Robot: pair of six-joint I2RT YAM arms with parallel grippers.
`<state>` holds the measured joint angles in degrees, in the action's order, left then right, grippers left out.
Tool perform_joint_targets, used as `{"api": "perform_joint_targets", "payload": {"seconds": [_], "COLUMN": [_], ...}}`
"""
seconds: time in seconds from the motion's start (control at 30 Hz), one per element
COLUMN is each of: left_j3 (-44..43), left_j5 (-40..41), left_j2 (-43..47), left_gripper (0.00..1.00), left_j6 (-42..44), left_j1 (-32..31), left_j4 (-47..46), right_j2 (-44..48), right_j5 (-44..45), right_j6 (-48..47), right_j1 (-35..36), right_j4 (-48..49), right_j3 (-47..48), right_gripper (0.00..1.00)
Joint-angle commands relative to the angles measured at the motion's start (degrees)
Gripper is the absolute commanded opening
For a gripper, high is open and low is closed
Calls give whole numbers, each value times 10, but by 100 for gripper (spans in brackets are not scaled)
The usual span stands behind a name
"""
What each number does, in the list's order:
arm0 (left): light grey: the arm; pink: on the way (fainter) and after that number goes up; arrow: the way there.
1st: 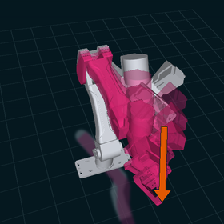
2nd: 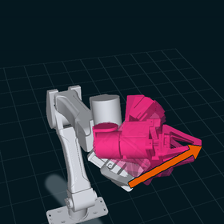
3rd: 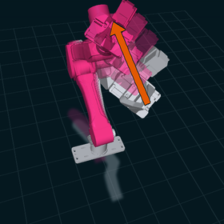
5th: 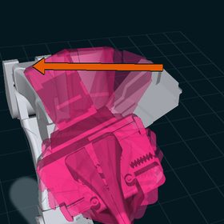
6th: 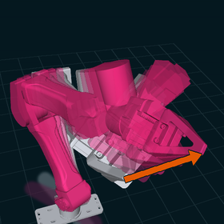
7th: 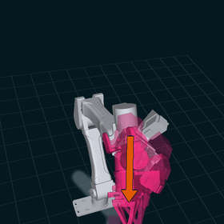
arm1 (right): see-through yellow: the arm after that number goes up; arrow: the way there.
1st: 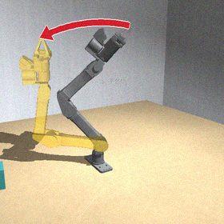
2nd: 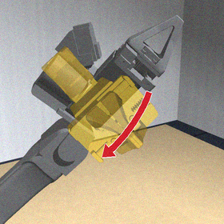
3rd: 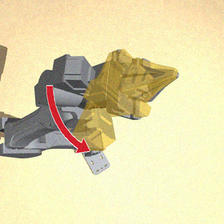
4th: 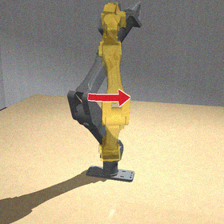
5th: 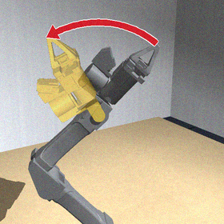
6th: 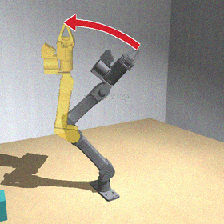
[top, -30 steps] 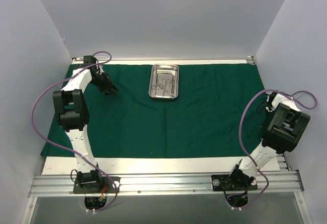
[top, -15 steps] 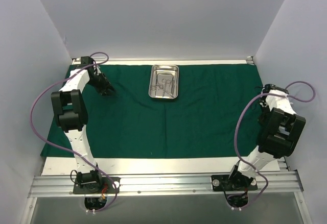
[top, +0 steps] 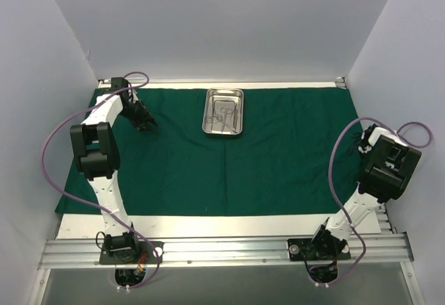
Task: Open and lay out the surgical kit
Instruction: Smooth out the surgical kit at the center of the board.
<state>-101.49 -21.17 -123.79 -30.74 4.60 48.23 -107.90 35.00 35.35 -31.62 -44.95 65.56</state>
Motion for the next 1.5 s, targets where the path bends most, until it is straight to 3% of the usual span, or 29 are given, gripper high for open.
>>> {"api": "perform_joint_targets", "payload": {"seconds": [0.0,0.17,0.27,0.4,0.53,0.73,0.83,1.0,1.23,1.47], "left_j3": [0,10,31,80,130,105,86,112,161,156], "left_j5": [9,24,16,7,-21,-14,9,39,53,70], "left_j2": [21,35,55,85,97,60,33,13,-1,21], "left_gripper": [37,37,37,39,43,38,27,17,13,14], "left_j6": [15,20,20,9,-15,-13,2,7,22,53], "left_j1": [0,5,9,25,59,88,98,129,177,187], "left_j4": [6,19,16,3,-20,15,51,70,71,65], "right_j2": [58,38,23,14,-13,-122,-136,-130,-110,-104], "right_j5": [62,31,-36,-229,-353,-522,-535,-519,-519,-478], "right_j6": [60,39,-46,-124,-143,-129,-130,-147,-141,-160], "right_j1": [23,81,118,189,276,373,403,407,409,405], "right_j4": [-73,-66,-3,91,157,217,228,251,278,229], "right_j3": [4,20,34,105,185,247,220,136,49,117], "right_gripper": [0,0,0,0,0,0,0,0,0,0]}}
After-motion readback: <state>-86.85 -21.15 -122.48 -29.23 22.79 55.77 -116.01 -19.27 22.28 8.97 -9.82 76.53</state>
